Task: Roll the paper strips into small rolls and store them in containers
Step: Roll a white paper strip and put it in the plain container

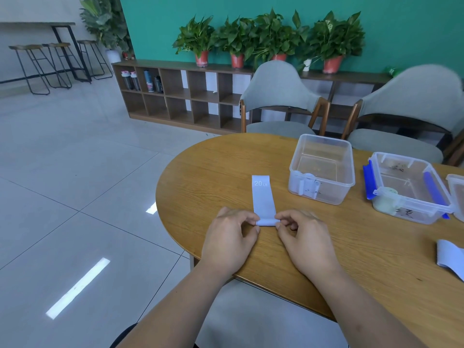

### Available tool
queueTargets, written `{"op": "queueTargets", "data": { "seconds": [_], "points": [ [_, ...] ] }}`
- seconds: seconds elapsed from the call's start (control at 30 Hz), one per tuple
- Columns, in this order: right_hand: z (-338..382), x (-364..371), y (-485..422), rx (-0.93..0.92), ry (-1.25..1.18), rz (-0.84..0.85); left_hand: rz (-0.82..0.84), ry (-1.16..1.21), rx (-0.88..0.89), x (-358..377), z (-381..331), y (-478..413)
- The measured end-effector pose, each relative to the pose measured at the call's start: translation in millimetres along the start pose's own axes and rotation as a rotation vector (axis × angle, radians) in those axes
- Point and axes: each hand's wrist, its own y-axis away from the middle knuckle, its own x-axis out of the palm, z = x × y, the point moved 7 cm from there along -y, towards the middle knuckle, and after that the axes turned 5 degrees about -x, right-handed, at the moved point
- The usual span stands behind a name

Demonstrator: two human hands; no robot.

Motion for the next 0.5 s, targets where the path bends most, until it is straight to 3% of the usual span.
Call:
{"op": "queueTargets", "data": {
  "seconds": [0.5],
  "points": [
    [-1.2, 0.5, 0.2, 0.034, -0.039, 0.007, -0.018, 0.027, -0.025, -0.8, 1.0, 0.7]
  ]
}}
